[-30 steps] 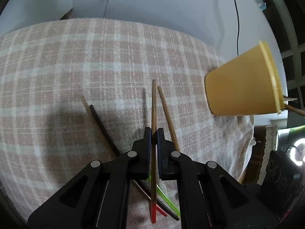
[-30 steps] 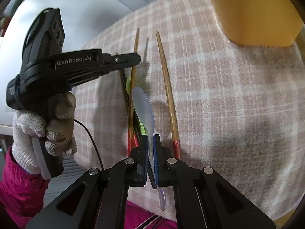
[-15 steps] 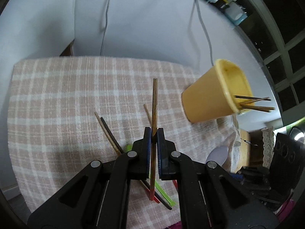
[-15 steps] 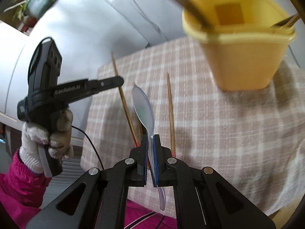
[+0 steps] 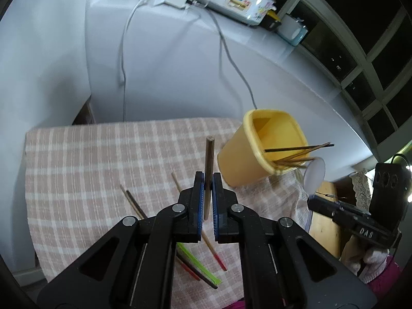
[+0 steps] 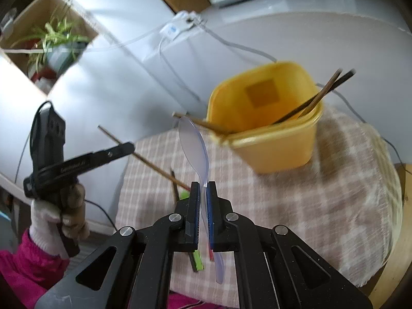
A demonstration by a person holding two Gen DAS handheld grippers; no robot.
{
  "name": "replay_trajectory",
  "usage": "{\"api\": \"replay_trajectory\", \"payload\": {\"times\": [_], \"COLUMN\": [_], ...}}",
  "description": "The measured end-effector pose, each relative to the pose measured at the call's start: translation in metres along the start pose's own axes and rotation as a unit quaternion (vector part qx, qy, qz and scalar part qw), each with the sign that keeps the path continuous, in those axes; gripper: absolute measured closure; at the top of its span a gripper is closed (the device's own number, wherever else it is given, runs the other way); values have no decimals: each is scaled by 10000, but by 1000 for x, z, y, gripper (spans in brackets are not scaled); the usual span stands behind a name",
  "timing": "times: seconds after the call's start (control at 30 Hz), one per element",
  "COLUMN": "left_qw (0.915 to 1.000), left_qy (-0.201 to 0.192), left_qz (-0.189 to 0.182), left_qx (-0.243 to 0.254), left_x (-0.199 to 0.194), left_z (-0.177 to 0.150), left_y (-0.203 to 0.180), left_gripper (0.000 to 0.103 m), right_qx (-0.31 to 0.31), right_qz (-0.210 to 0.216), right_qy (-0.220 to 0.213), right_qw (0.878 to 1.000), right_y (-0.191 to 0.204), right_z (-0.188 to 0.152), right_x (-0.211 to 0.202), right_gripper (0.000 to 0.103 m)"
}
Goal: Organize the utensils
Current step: 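Lift the wooden chopstick with the left tool while the right tool lifts the clear spoon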
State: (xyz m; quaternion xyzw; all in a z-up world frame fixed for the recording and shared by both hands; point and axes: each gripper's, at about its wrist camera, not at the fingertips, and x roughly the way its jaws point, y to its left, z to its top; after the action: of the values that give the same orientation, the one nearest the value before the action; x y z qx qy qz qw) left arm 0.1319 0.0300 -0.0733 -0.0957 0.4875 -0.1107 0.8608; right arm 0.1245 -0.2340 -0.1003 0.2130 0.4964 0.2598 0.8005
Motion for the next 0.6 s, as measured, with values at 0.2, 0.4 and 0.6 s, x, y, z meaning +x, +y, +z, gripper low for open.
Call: {"api": "replay_trajectory", "payload": {"times": [0.2,0.4,0.6], "left_qw": [9996,9984,9959], "left_qy": [-178,-398,-648], "left_qz": [-105,-284,-477], "left_qx": [166,270,416], "left_x": [-11,-24,-39], "left_z": [11,25,43], "left_y": [-14,-28,-43], "left_gripper": [100,100,100], "right_qx": [120,89,74], "right_qz": [70,130,122], "right_qy": [-284,-470,-723], "right_qw": [9995,9988,9973], "right_y": [-6,-5,-6], "right_z": [13,24,37], "right_x": [-21,-34,-43], "right_gripper": [99,99,99]}}
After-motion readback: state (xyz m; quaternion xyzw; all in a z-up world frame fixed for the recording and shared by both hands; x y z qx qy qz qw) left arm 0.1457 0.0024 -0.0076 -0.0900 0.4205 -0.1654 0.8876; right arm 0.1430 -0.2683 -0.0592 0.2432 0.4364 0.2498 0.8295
